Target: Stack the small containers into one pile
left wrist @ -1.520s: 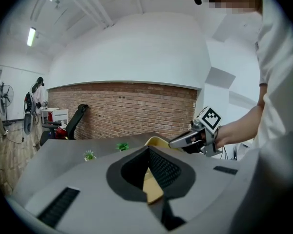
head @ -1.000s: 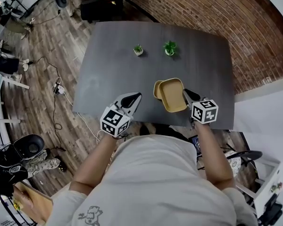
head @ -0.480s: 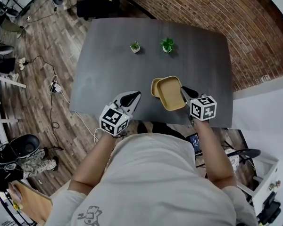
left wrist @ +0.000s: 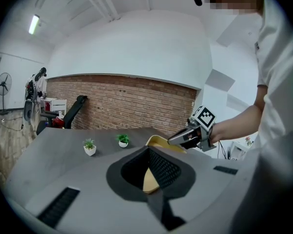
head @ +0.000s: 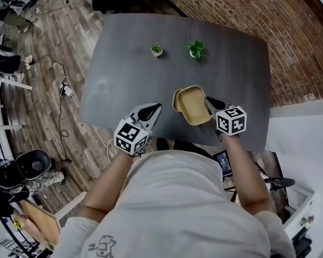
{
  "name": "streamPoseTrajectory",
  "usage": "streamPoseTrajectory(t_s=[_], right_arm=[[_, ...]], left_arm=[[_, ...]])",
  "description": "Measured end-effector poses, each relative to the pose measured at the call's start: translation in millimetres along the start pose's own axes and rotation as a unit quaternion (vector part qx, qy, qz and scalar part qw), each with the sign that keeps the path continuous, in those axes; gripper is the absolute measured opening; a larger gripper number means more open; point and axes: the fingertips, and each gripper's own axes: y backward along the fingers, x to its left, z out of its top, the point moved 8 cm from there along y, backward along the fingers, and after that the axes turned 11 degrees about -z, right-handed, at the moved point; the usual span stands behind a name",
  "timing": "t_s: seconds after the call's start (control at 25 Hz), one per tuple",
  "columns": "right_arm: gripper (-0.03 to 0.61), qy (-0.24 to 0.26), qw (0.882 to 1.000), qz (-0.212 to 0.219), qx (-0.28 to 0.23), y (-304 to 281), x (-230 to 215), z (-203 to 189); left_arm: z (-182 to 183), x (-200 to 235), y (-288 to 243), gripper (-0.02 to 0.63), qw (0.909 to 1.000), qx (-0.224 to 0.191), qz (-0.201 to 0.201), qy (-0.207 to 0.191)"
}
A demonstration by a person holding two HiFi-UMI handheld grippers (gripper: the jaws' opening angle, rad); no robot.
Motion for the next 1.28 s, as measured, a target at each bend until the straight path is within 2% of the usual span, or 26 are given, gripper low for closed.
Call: streamPoseTrajectory(t_s=[0.36,0.84,1.04,1.28], right_arm=[[0.021,0.042,0.997,0.045,0.044,-31,-12,9],[0.021,0.084,0.983,0.116,0.114,-73,-23,9],[0.021,0.112,0.970,0.157,0.146,-92,-26,14],[0.021,0.151,0.945,0.215,0.194,-118,-26,16]], left_arm=[[-10,11,-25,0.011,0.9995,0.010,0.008,0.029],[-26,27,-51,0.011,0.9969,0.031,0.018,0.070],[-32,37,-58,0.011,0.9954,0.036,0.025,0.085],[-39,48,-65,0.011,0.9932,0.039,0.032,0.105]])
